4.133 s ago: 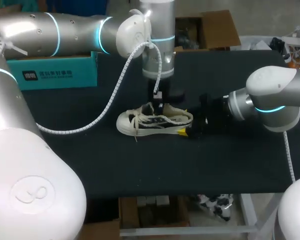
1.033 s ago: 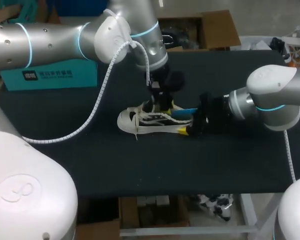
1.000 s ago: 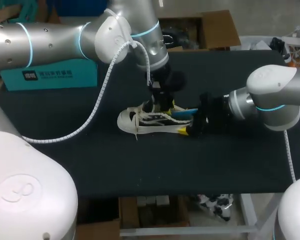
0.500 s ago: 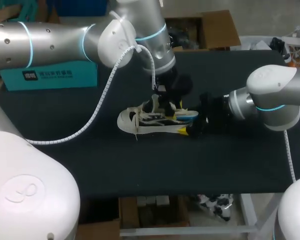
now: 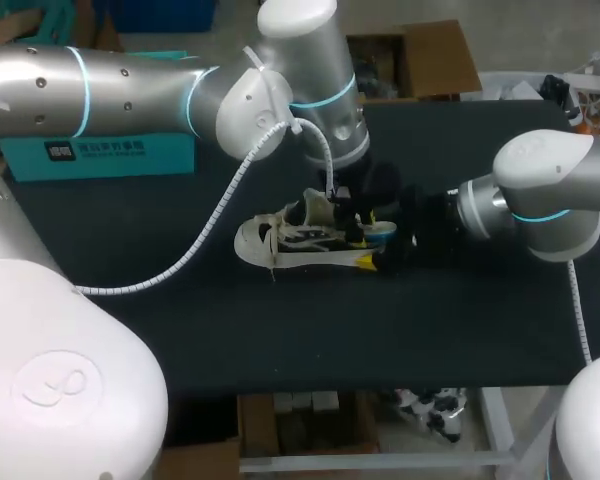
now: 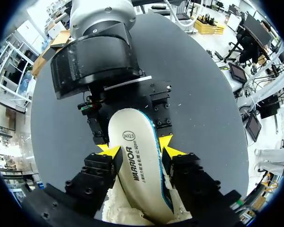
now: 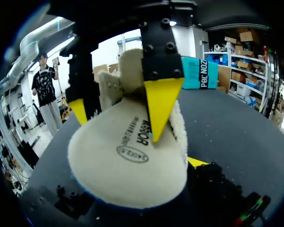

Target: Open the shoe tongue, take the insole out of the shoe, put the insole back into the shoe, and pack the shoe into the shoebox

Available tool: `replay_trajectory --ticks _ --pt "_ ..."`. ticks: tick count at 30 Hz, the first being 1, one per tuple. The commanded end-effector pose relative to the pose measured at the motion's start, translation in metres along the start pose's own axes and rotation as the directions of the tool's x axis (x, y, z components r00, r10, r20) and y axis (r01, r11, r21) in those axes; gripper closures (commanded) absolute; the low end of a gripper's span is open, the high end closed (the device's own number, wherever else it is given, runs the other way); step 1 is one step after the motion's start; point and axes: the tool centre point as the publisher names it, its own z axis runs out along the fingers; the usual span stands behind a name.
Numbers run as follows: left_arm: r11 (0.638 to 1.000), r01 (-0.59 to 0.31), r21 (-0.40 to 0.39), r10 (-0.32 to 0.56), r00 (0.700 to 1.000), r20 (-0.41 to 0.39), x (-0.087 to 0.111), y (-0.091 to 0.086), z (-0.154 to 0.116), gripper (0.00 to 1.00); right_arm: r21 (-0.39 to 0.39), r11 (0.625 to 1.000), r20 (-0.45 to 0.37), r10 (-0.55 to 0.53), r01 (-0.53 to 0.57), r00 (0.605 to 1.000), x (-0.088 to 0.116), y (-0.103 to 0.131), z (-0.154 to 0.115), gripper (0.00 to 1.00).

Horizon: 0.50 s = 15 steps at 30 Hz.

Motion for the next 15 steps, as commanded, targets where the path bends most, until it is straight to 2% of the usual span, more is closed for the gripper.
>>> replay_trajectory --ticks 1,5,9,13,15 --pt "1.000 0.013 -0.018 -0.013 1.000 0.018 -0.003 -0.005 0.001 0.46 -0.004 1.000 -0.003 -0.001 0.001 1.000 -0.001 -0.006 0.004 1.00" --pt "1.000 0.029 -0.007 -0.029 0.999 0.028 -0.010 -0.004 -0.002 0.60 -0.004 1.000 -0.003 -0.001 0.001 1.000 -0.001 -0.006 0.004 1.00" --pt "0.999 0.045 -0.003 -0.045 0.998 0.035 -0.015 -0.001 -0.003 0.64 -0.004 1.000 -0.003 -0.001 0.001 1.000 -0.001 -0.006 0.004 1.00" --pt "0.999 0.052 0.010 -0.053 0.998 0.038 -0.016 0.002 -0.006 0.84 -0.004 1.000 -0.003 -0.001 0.001 1.000 -0.001 -0.006 0.004 1.00" --pt "0.998 0.054 0.014 -0.054 0.998 0.043 -0.016 0.002 -0.008 0.89 -0.004 1.000 -0.003 -0.001 0.001 1.000 -0.001 -0.006 0.004 1.00"
